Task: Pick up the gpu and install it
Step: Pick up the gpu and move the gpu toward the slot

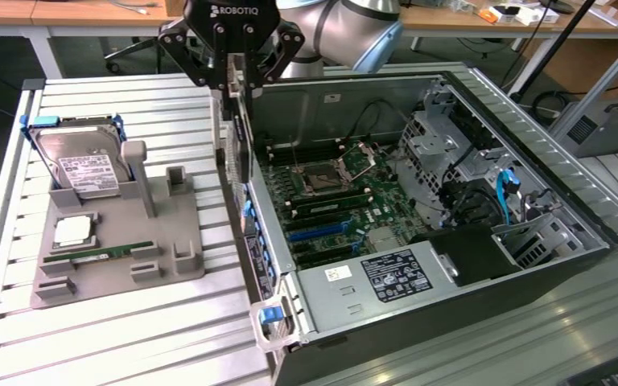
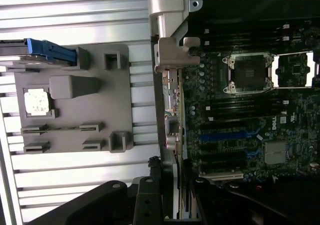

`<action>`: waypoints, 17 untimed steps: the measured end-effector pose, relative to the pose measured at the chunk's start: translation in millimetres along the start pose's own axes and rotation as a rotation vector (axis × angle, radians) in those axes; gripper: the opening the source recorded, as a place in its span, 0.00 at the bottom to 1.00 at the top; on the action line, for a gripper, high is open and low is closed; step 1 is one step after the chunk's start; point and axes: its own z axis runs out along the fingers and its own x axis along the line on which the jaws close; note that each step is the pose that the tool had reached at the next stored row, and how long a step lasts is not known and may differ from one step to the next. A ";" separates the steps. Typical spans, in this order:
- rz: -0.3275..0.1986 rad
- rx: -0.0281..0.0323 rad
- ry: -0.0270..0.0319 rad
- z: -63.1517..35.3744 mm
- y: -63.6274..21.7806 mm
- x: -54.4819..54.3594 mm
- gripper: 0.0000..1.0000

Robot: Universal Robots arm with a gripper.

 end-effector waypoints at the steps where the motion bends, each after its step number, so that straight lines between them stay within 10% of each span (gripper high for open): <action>1: 0.000 0.0003 0.0000 0.0 0.0 -0.8 0.27; 17: 0.000 0.0057 -0.0005 0.5 0.8 -16.5 0.27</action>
